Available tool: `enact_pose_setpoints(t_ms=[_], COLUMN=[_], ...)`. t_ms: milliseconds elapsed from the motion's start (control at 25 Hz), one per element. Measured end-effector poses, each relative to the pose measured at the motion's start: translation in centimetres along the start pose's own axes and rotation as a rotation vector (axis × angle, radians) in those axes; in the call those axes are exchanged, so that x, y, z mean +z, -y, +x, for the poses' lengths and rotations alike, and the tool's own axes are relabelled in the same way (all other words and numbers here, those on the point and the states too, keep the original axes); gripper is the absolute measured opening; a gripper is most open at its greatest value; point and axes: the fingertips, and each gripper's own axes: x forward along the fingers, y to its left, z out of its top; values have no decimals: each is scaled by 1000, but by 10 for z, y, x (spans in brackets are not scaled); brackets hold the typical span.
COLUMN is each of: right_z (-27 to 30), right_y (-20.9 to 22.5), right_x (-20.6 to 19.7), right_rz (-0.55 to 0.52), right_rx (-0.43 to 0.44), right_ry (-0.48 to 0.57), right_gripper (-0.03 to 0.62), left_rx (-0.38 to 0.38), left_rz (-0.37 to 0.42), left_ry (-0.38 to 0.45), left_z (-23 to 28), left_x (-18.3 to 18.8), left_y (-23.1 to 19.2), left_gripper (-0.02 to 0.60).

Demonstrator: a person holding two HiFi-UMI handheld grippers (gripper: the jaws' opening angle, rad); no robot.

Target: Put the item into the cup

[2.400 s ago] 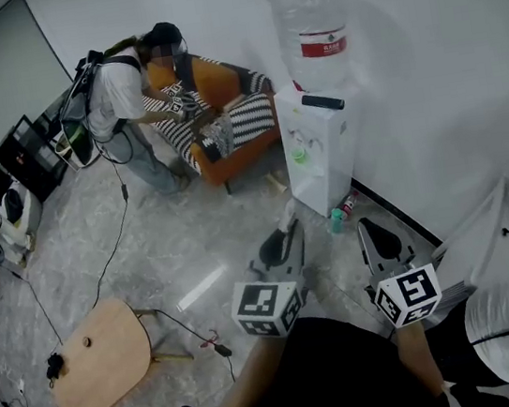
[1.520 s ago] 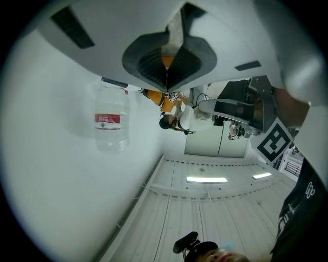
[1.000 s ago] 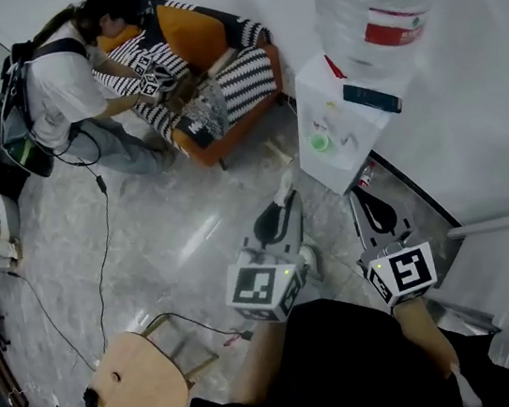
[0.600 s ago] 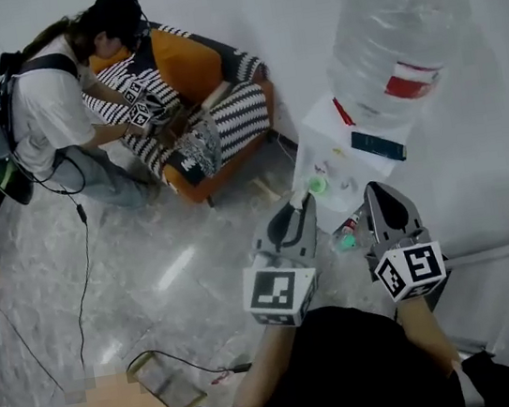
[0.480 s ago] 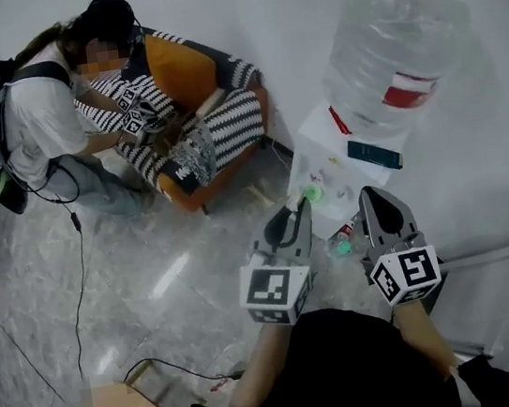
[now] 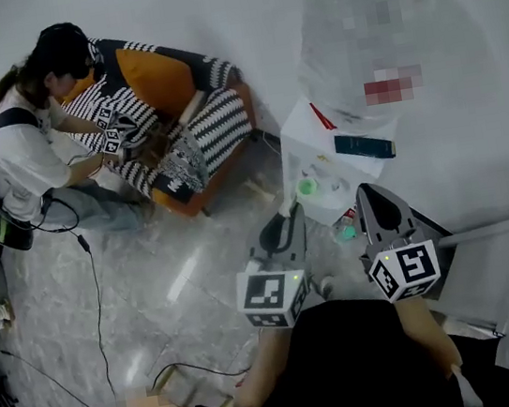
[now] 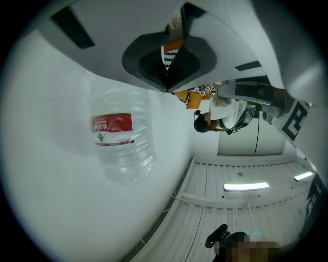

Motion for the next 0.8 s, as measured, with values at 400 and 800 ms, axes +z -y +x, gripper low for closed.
enact_pose_setpoints(t_ms=[400,800], right_z=[11,16], right_y=[9,18], right_x=[-14,-45], right_rz=[18,1], right_rx=[49,91], right_ry=[-39,-112], right_gripper=[11,11], left_rx=[41,36], left_rz=[0,-27], left_ry=[-62,-170], left_z=[16,37], left_x=[-11,-65], left_y=[4,14], left_gripper=[54,54])
